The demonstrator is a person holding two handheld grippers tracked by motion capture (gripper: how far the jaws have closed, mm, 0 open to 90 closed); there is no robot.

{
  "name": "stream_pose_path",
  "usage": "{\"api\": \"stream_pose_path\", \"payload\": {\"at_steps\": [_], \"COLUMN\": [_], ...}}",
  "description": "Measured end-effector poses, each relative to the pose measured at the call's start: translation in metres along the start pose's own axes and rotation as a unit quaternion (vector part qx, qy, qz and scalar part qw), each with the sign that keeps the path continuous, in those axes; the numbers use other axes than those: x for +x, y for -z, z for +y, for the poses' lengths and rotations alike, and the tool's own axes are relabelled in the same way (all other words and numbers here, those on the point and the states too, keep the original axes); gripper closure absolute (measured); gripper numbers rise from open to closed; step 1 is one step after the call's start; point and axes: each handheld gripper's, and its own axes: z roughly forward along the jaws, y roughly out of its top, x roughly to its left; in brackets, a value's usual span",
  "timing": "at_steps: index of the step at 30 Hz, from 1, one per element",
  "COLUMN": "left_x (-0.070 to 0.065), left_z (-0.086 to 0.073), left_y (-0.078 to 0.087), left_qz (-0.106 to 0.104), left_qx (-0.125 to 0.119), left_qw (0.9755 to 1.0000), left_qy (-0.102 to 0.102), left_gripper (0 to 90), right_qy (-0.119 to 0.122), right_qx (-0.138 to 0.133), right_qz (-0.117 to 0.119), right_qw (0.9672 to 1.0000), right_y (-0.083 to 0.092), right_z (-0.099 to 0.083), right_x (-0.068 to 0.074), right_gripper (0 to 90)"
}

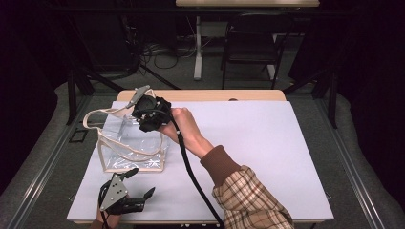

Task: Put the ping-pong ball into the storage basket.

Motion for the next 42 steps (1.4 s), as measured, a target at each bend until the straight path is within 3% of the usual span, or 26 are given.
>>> {"api": "stream_pose_path", "payload": {"at_steps": [42], "left_x": [0.000], "left_z": [0.000], "left_y": [0.000], "left_qz": [-0.001], "left_qx": [0.000], "left_qw": [1.0000], "left_qy": [0.000], "left_gripper": [16.0], "right_qy": [0.012], "right_qx": [0.059], "right_qz": [0.025], "right_qw": [0.9979], "right_y": [-0.033], "right_z": [-0.011], "right_x": [0.015], "right_gripper": [51.3]}}
